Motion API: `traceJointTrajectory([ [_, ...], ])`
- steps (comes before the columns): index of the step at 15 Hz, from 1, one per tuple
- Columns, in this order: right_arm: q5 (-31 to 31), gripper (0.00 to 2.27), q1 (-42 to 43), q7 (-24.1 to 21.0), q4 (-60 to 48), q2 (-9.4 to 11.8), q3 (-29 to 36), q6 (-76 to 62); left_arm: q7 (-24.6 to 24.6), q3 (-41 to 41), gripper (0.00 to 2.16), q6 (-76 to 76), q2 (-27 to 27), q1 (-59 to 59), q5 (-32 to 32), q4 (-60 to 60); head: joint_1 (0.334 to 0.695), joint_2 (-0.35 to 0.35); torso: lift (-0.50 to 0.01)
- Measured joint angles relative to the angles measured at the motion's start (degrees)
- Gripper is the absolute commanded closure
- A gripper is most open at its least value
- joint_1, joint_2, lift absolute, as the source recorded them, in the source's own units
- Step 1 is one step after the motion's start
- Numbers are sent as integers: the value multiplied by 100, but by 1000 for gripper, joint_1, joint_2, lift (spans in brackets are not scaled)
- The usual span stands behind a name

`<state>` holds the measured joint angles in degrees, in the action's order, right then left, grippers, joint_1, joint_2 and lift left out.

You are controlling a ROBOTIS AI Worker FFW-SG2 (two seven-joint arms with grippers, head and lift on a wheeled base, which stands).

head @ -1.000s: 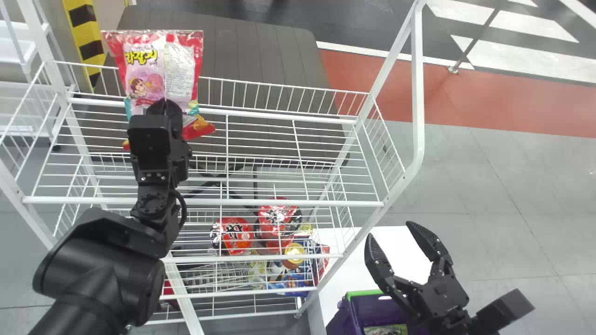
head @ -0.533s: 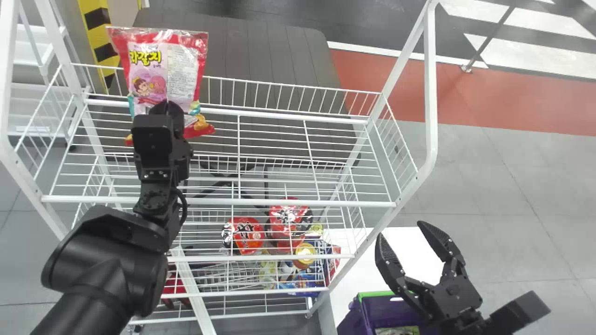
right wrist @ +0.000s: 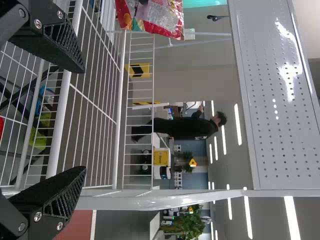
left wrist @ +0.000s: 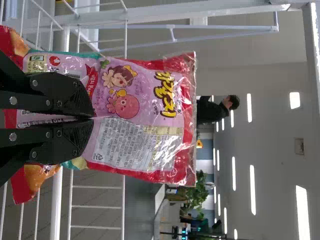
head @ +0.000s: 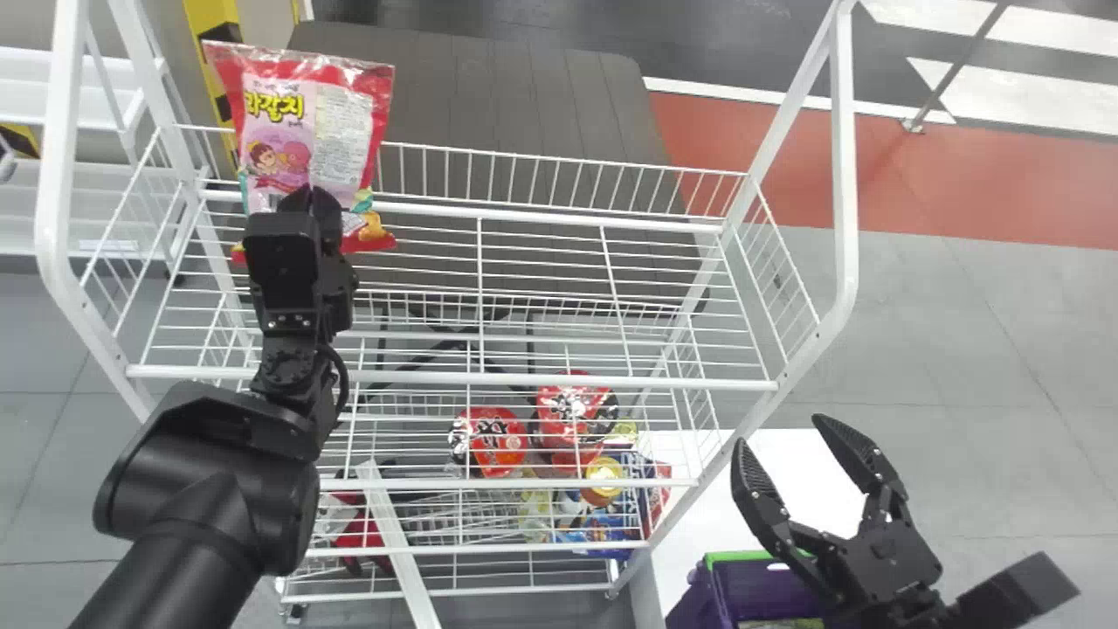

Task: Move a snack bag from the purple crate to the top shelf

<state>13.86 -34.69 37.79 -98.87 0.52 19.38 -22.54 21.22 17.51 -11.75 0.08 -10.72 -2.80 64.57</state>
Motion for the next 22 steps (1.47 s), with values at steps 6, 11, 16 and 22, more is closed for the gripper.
traceJointTrajectory([
  [6,-50,144,4,0,-10,-17,-64,0,-27,-178,1025,-216,0,-5,48,-221,695,-152,0],
  [11,-59,144,-18,0,-56,-17,-75,0,-54,-320,1025,-355,18,-28,110,-347,695,-136,0],
  [16,-75,144,-65,1,-116,-25,-82,0,-155,-447,1025,-506,44,-64,129,-508,695,-118,0],
  [22,-78,144,-136,1,-185,-26,-101,-26,-163,-460,36,-689,51,-112,140,-708,695,-112,0],
])
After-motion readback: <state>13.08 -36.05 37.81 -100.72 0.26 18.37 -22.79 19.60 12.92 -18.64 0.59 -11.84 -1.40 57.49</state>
